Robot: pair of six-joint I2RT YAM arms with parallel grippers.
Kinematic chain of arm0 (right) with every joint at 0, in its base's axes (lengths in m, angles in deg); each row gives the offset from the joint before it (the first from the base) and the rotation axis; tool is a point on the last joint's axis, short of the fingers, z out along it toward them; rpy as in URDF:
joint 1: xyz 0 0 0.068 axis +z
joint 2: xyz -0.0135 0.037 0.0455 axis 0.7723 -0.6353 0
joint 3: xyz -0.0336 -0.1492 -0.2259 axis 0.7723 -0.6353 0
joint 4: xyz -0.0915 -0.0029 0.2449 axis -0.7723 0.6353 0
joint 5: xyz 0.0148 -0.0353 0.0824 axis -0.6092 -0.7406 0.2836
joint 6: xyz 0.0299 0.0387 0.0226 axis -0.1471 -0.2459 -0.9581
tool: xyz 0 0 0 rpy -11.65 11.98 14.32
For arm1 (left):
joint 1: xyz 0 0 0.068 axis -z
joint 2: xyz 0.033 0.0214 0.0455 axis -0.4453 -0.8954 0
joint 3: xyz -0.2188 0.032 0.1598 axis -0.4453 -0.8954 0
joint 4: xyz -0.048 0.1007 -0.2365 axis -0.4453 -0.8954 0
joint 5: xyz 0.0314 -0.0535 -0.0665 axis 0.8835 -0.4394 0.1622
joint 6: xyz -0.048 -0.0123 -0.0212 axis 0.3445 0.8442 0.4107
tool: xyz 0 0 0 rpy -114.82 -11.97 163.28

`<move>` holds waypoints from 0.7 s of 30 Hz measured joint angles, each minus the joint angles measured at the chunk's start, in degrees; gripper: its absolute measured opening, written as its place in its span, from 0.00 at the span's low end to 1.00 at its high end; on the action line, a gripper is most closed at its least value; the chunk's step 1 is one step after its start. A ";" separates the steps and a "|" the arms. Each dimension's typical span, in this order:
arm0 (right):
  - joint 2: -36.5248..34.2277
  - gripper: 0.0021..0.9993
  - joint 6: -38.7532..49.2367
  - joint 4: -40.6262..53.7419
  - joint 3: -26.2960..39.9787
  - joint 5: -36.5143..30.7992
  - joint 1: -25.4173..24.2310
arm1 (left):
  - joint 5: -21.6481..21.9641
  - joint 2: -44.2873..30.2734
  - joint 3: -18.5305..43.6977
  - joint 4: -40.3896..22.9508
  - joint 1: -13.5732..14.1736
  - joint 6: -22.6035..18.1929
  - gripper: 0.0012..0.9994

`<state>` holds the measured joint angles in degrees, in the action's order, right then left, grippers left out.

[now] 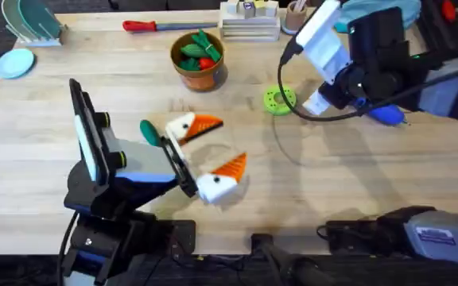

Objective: Pick up the gripper from the table and insert it into the empty holder that is missing its gripper. Then pick up a screw, insert it into the mounting hole, and use the screwdriver to tighten it. Finally, clean up the table by picking up the vegetable and placing it into the bucket.

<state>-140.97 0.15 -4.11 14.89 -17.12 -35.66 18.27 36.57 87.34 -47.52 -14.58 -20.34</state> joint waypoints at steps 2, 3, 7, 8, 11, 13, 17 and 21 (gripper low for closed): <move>1.72 0.98 -1.47 -0.02 0.18 0.16 1.18 | -0.01 0.01 0.00 -0.02 0.00 0.20 0.98; 2.63 0.98 -2.11 -0.02 0.28 0.20 1.93 | 0.00 0.00 0.00 -0.02 0.00 0.18 0.99; 5.23 0.98 -3.58 -0.04 0.62 0.61 4.88 | 0.00 0.00 0.00 0.00 0.00 0.13 0.99; 5.63 0.98 -3.79 -0.04 0.64 0.61 5.53 | 0.20 0.00 0.00 0.01 0.00 0.02 0.99; 6.10 0.98 -4.15 0.00 0.64 0.66 7.21 | 0.86 0.00 -0.02 0.42 0.00 -0.24 0.99; 6.14 0.98 -4.25 0.04 0.64 0.63 8.08 | 1.60 0.00 0.00 0.40 0.00 0.05 0.99; 6.14 0.98 -4.27 0.04 0.64 0.63 9.33 | 6.12 0.00 1.80 -2.72 0.00 3.25 0.99; 6.14 0.99 -4.27 0.02 0.64 0.67 9.82 | 13.52 -1.36 9.91 -12.37 0.00 5.76 0.99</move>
<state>-134.83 -4.12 -4.09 15.53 -16.45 -25.85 31.79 35.21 97.25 -59.88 -14.58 -14.58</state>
